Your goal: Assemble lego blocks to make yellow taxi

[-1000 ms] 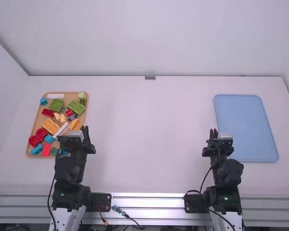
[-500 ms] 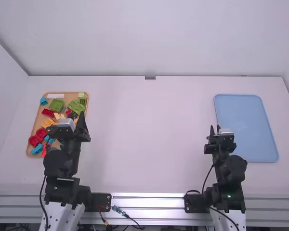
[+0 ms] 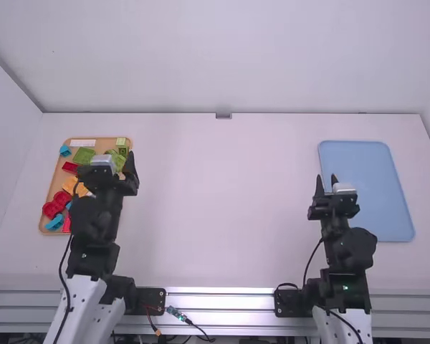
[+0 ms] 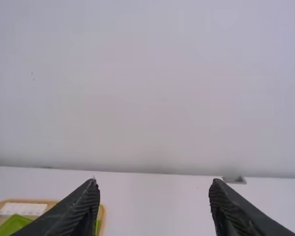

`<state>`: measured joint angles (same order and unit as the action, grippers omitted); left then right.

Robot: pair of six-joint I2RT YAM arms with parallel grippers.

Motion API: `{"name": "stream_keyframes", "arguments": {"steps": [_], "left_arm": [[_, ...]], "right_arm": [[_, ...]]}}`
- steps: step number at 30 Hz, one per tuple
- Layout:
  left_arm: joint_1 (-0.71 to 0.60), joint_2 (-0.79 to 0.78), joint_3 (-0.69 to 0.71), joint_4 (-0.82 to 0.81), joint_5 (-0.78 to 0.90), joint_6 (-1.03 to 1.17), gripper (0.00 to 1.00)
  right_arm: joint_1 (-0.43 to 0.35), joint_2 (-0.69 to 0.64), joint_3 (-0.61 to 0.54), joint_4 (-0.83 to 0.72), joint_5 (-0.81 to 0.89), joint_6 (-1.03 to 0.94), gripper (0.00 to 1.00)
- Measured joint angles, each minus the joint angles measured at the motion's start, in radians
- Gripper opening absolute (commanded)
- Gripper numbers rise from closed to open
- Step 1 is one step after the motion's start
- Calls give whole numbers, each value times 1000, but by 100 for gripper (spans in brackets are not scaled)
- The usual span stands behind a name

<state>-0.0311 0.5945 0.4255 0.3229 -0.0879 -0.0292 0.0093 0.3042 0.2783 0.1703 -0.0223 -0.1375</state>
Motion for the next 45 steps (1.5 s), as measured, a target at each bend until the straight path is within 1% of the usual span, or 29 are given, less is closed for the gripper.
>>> {"name": "stream_keyframes", "arguments": {"steps": [8,14,17,18,25,26,29,33,37,38,41,43,45], "left_arm": [[0,136,0,46,-1,-1,76],[0,215,0,77,-3,0,83],[0,257,0,109,-3,0,87],[0,257,0,109,-3,0,87],[0,340,0,156,-3,0,95],[0,340,0,156,-3,0,95],[0,372,0,164,-3,0,99],[0,389,0,182,-3,0,99],[0,390,0,184,-3,-1,99],[0,390,0,183,-3,-1,99],[0,390,0,184,-3,-23,99],[0,390,0,184,-5,-36,99],[0,390,0,166,-47,-79,99]], "right_arm": [[0,69,64,29,-2,33,39],[0,123,119,29,0,61,45],[0,166,159,35,-3,65,49],[0,166,159,35,-3,65,49],[-19,266,261,45,-3,76,61],[-19,266,261,45,-3,76,61],[-30,328,322,55,-2,103,67],[-36,383,351,60,1,135,74],[-36,476,351,61,-2,151,82],[-37,486,351,59,-1,151,83],[-39,558,351,56,-1,158,90],[-40,579,351,59,0,157,92],[-40,619,351,59,-2,157,97]]}}
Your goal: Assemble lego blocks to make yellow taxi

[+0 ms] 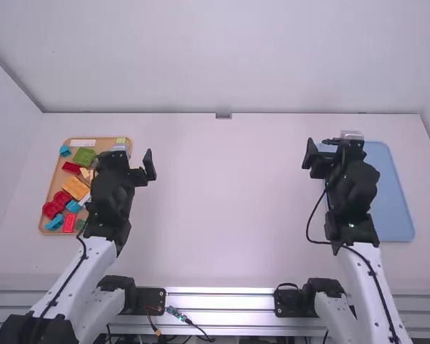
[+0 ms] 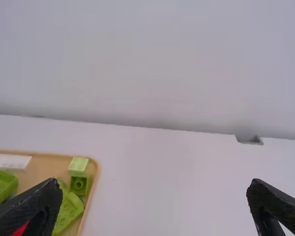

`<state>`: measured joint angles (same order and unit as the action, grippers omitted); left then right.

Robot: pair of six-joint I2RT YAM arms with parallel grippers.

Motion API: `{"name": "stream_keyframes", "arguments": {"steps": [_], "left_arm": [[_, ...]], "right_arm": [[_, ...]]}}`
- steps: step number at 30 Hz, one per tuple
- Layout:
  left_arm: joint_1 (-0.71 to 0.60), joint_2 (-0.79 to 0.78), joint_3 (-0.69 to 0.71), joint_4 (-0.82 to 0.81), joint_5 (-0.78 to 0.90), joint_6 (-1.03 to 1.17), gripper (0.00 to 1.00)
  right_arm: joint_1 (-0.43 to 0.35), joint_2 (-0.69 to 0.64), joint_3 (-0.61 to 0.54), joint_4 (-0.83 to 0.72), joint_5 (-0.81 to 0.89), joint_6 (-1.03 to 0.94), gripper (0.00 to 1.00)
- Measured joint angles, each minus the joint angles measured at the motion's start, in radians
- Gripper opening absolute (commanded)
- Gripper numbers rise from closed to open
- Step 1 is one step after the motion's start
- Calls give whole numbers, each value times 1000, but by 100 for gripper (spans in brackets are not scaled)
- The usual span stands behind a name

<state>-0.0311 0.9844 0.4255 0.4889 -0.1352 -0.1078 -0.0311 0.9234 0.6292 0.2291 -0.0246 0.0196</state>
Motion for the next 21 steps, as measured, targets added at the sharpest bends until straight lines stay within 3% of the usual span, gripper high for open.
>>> {"name": "stream_keyframes", "arguments": {"steps": [8,21], "left_arm": [[0,0,42,-144,-164,-70,99],[18,0,243,-555,-298,-184,99]], "right_arm": [[7,125,0,-1,3,0,99],[16,256,0,-1,2,3,99]]}}
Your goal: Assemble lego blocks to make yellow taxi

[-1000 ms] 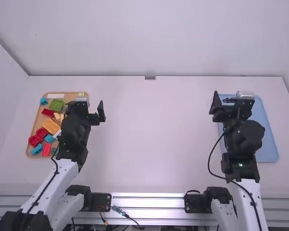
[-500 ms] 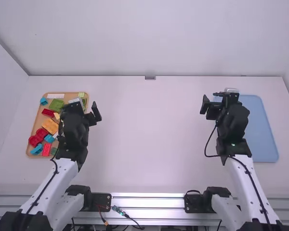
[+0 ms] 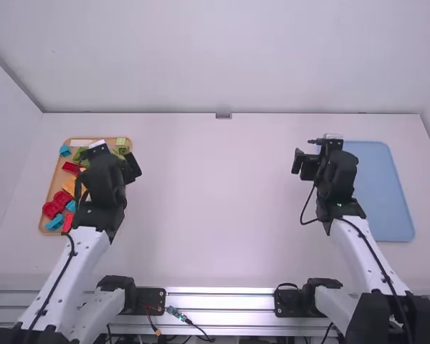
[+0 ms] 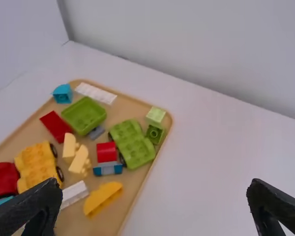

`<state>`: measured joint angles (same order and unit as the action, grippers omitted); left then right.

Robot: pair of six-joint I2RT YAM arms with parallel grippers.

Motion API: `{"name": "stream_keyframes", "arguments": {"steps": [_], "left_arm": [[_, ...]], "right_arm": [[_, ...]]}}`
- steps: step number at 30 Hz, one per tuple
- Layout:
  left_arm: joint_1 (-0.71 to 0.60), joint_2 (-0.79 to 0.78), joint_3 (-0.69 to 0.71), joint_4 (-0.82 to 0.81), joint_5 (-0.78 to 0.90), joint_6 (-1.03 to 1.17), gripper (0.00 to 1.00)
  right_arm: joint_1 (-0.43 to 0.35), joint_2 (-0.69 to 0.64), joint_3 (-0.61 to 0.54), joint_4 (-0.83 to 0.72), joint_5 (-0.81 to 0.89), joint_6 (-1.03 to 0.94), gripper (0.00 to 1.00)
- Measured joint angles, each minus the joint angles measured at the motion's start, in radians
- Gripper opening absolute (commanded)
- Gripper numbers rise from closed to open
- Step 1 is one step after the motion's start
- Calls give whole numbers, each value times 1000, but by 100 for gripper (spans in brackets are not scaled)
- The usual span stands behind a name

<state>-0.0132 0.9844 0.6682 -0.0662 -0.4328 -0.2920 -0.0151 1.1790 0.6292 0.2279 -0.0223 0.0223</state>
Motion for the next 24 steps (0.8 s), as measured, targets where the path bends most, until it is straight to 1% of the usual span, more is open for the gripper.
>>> {"name": "stream_keyframes", "arguments": {"steps": [2,7,16,20,24], "left_arm": [[19,0,18,-29,2,5,99],[69,0,28,-23,42,87,99],[72,0,28,-27,73,142,99],[79,0,27,-31,68,104,99],[136,8,36,-74,67,48,99]], "right_arm": [[0,3,0,-1,-3,2,99],[0,3,0,1,-1,-3,99],[0,3,0,-2,-1,1,99],[-2,3,0,0,-2,1,99],[-14,3,0,1,-1,-1,99]]}}
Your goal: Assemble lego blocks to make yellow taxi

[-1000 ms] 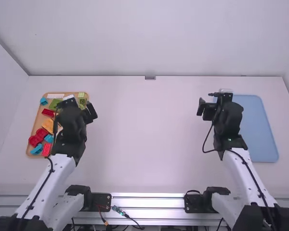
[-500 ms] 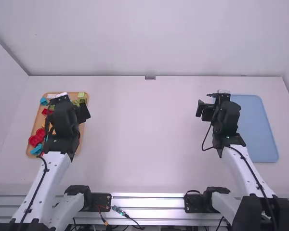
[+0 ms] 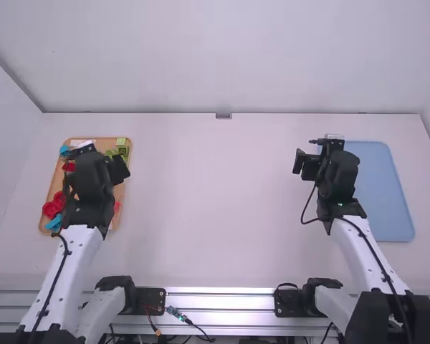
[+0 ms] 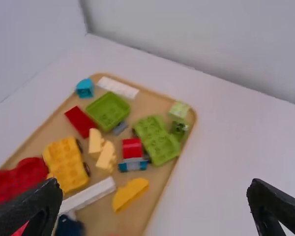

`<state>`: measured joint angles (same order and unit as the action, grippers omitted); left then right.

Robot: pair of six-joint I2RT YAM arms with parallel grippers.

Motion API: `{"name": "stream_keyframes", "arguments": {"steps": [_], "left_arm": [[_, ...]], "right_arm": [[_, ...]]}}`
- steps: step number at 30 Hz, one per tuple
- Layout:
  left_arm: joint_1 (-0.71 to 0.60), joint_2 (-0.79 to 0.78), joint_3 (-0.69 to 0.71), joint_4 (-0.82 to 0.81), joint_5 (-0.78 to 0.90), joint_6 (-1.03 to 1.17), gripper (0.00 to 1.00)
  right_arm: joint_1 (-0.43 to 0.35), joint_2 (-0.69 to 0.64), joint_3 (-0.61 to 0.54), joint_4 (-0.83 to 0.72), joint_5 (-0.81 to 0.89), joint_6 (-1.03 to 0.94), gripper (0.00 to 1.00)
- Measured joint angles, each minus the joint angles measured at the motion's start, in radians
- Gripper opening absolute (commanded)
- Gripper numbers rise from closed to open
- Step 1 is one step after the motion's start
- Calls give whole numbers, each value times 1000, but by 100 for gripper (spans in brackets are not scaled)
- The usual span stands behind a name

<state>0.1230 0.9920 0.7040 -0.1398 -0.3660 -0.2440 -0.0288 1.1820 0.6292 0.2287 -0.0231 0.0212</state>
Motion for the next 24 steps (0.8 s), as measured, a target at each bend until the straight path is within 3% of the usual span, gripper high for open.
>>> {"name": "stream_keyframes", "arguments": {"steps": [6,13,24], "left_arm": [[204,126,110,-66,91,-34,99],[430,420,355,-238,279,-48,99],[510,862,785,-545,393,-52,99]], "right_arm": [[0,0,0,5,-1,3,99],[36,0,0,23,0,2,99],[48,0,0,24,2,-23,99]]}}
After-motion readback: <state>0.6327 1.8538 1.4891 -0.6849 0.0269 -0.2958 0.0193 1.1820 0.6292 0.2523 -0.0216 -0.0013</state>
